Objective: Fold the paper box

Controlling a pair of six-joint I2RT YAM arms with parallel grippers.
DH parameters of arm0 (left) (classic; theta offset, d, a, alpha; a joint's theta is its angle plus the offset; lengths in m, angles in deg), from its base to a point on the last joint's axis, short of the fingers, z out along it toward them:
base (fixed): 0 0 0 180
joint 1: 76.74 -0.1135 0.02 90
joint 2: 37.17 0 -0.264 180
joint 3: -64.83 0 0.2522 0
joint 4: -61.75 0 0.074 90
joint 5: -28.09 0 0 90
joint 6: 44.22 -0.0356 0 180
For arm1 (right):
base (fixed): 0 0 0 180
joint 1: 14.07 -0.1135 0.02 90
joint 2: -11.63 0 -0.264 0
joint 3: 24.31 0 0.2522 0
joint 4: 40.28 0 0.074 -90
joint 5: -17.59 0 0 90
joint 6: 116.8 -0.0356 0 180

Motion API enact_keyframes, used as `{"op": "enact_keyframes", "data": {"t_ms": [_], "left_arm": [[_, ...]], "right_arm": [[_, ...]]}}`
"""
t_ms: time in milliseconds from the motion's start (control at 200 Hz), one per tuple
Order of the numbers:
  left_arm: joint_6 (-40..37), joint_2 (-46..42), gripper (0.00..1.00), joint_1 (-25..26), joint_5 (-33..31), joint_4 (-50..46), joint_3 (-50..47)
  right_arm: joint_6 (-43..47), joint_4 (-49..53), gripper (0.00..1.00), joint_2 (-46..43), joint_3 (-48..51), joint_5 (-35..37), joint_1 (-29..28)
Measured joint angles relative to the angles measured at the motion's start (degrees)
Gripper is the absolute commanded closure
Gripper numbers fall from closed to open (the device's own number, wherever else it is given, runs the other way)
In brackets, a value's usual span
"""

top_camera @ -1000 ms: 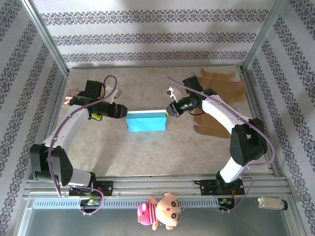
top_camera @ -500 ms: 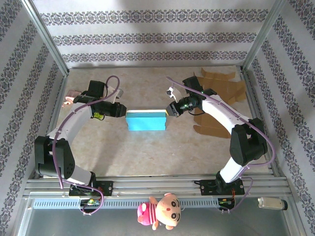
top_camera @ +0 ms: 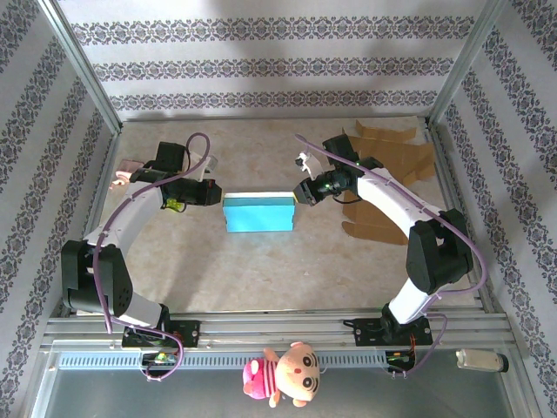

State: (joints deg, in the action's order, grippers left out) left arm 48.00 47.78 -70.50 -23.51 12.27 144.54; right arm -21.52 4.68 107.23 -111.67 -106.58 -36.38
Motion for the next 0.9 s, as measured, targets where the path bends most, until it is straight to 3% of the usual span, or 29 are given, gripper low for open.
{"op": "enact_keyframes", "data": {"t_ms": [210, 510, 899], "left_arm": [[2.7, 1.2, 1.00, -0.3, 0.5, 1.9, -0.7], [6.7, -0.2, 1.00, -0.4, 0.6, 6.8, -4.0], [8.8, -1.4, 1.00, -0.2, 0.4, 8.2, -5.4]], "right_arm": [[-2.6, -1.0, 0.87, 0.0, 0.0, 2.4, -0.7], [-13.9, -7.3, 0.86, -1.9, 3.7, 6.3, -2.2], [-24.6, -8.3, 0.86, -3.1, 4.8, 9.1, -3.4]]}}
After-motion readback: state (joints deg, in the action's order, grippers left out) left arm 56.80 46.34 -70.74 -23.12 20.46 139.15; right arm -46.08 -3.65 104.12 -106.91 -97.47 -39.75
